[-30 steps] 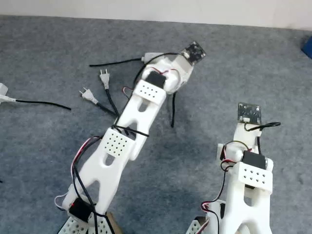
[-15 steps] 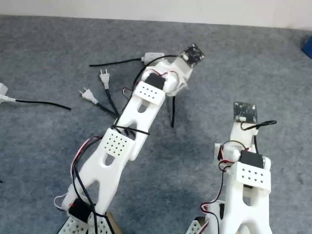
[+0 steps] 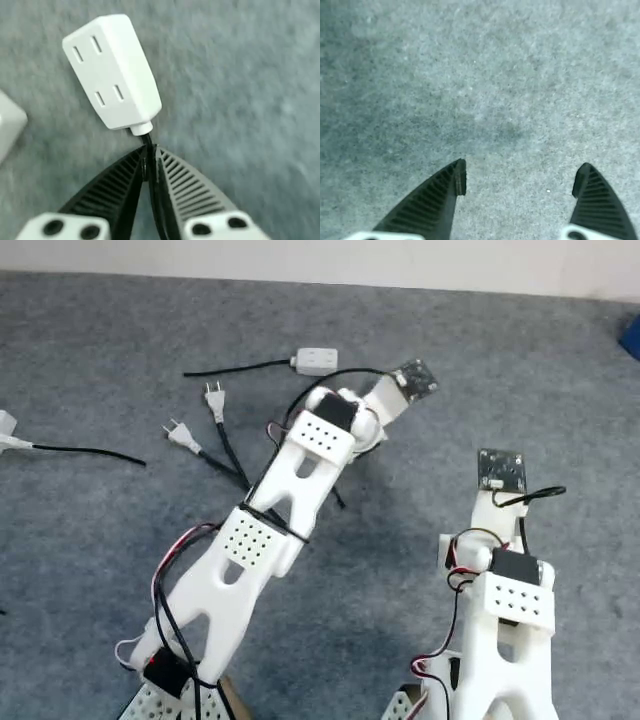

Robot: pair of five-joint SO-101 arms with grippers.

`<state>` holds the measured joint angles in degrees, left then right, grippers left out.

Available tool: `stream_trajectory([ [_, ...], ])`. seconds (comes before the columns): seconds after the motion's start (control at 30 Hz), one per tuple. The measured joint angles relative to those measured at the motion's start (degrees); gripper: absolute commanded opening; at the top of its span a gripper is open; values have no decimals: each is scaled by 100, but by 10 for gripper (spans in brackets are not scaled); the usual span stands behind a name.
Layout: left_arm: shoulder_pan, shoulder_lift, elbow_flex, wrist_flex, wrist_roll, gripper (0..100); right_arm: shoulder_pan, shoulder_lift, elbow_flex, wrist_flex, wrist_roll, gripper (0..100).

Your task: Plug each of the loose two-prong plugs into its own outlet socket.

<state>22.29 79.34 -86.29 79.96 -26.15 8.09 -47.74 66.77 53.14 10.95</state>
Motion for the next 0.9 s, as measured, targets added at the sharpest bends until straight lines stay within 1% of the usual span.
stream_trajectory([
  [0.1,-9,0,-651,1002,0,6,0,0,0,-105,0,331],
  [0.2,-44,-360,-642,1873,44,6,0,9,0,-220,0,331],
  [0.33,-79,-1055,-484,2127,360,6,0,18,0,-316,0,331],
  [0.4,-132,-1451,-193,2154,413,6,0,18,0,-325,0,331],
  [0.5,-211,-2092,659,2163,422,6,0,18,0,-325,0,331],
  [0.57,-202,-2655,1451,2180,457,6,0,18,0,-299,0,331],
  [0.73,-167,-4589,4044,2180,404,20,0,35,0,-229,0,331],
  [0.8,-229,-5336,5037,2154,114,66,0,35,0,-229,0,331],
  [0.9,-563,-5820,6022,1495,-659,175,0,35,0,-229,0,331],
])
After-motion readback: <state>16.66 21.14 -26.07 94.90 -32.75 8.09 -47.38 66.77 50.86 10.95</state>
